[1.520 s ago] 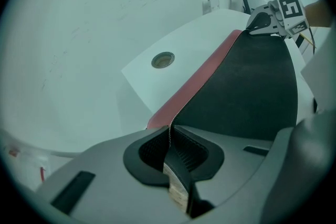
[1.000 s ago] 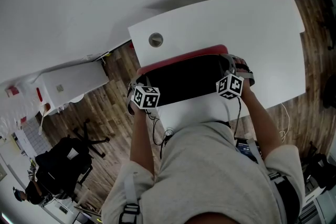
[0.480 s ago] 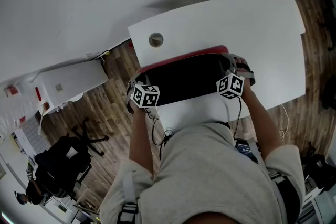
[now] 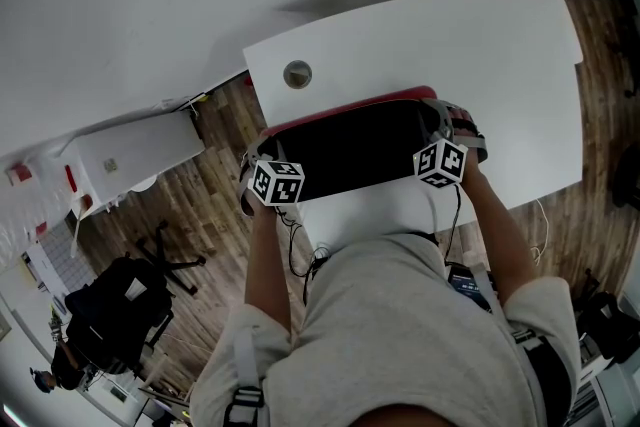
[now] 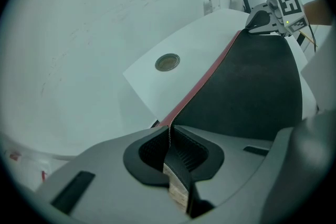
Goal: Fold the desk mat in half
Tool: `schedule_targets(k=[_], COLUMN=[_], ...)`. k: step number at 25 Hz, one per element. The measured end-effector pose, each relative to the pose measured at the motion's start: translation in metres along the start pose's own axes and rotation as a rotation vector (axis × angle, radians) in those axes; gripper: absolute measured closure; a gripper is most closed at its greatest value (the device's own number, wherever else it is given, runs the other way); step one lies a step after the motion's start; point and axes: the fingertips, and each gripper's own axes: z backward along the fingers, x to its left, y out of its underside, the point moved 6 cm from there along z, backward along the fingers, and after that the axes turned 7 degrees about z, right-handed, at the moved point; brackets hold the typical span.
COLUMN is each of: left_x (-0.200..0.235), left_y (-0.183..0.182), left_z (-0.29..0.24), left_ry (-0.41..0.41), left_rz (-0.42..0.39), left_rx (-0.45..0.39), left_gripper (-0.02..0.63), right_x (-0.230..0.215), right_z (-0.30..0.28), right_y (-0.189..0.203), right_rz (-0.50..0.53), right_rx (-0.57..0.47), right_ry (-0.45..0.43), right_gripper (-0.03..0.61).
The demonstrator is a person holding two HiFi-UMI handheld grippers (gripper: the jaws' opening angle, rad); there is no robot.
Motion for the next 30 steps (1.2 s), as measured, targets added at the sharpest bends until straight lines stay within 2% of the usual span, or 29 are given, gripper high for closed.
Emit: schedule_targets(k=[20,23,26,30], left_x=[0.005,0.005,0.003,0.002], left_y=[-0.007,-0.007,-0.008,-0.006], left_z=[-0.002,-0.006,-0.008,-0.006], left_ry=[-0.002,-0.011,-0.028,-0.062], left_rz=[0.002,-0.018,-0.037,-0.015], left_rx=[-0.02,-0.015,-0.01,-0.04], left_gripper=[0.575,0.574,0.574,0.568], right_x=[-0.007,-0.008,-0.01,-0.018], right_z=[-0.005,-0.01,-0.013,-0.011], right_y=[-0.003,-0.003,-0.003,0.0], right_rz=[-0.01,-0.023,-0.044,-0.122], right_rx=[0.023,0.042,0.054,0.051], right_ry=[0.009,0.001,0.001,0.011], right_gripper=[0.526,0.525,0.506,0.447])
